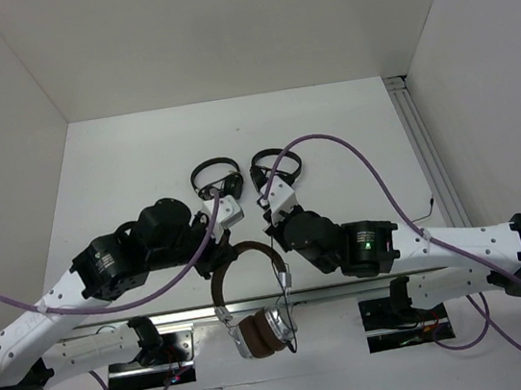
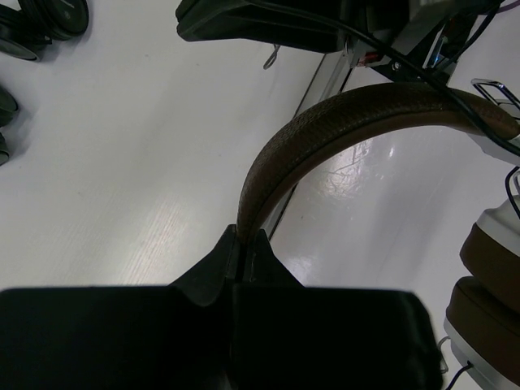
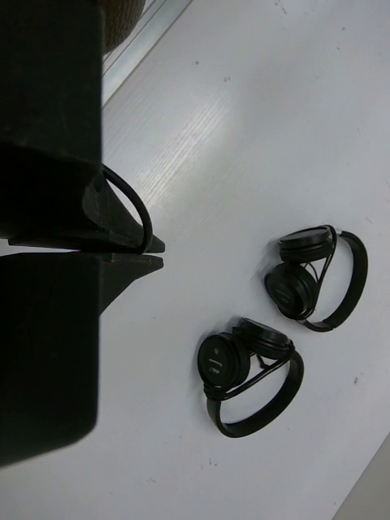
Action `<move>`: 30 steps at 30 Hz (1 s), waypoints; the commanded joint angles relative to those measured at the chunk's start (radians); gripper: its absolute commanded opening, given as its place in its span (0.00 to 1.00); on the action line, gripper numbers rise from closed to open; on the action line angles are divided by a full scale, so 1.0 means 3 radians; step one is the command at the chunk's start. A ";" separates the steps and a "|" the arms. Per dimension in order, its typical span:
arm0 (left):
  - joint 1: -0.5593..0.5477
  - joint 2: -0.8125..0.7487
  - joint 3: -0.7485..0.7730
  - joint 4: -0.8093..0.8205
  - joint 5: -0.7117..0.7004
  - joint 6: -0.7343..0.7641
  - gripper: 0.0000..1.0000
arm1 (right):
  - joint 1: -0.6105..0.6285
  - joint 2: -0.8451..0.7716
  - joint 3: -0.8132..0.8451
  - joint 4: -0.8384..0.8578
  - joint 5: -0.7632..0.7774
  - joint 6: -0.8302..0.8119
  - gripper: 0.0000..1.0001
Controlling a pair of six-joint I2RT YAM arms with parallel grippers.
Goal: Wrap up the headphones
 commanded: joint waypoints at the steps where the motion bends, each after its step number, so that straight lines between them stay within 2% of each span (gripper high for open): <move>1: -0.0013 0.0025 0.0125 0.0237 0.0122 -0.0043 0.00 | -0.0011 0.0000 0.0019 0.0160 -0.0037 -0.0006 0.00; 7: -0.0013 -0.0190 0.0125 0.0426 0.0301 -0.0109 0.00 | -0.0072 0.0108 -0.0078 0.0190 -0.0108 0.0024 0.00; 14: -0.0013 -0.0547 0.0156 0.0697 0.0025 -0.0288 0.00 | -0.0174 0.0042 -0.0267 0.0410 -0.0318 0.0024 0.00; 20: -0.0013 -0.0589 0.0222 0.0744 -0.0154 -0.0436 0.00 | -0.0282 -0.0096 -0.0416 0.0706 -0.0614 0.0024 0.00; 25: -0.0013 -0.0620 0.0186 0.0902 -0.0466 -0.0687 0.00 | -0.0383 -0.0240 -0.0752 0.1442 -0.0850 -0.0006 0.00; 26: -0.0013 -0.0655 0.0186 0.0943 -0.0552 -0.0738 0.00 | -0.0384 -0.0240 -0.0875 0.1580 -0.0885 -0.0037 0.03; 27: -0.0013 -0.0655 0.0186 0.0943 -0.0761 -0.0774 0.00 | -0.0414 -0.0204 -0.0926 0.1708 -0.0916 -0.0037 0.08; 30: -0.0013 -0.0655 0.0268 0.0943 -0.1170 -0.0999 0.00 | -0.0522 -0.0051 -0.1014 0.2143 -0.1165 -0.0037 0.08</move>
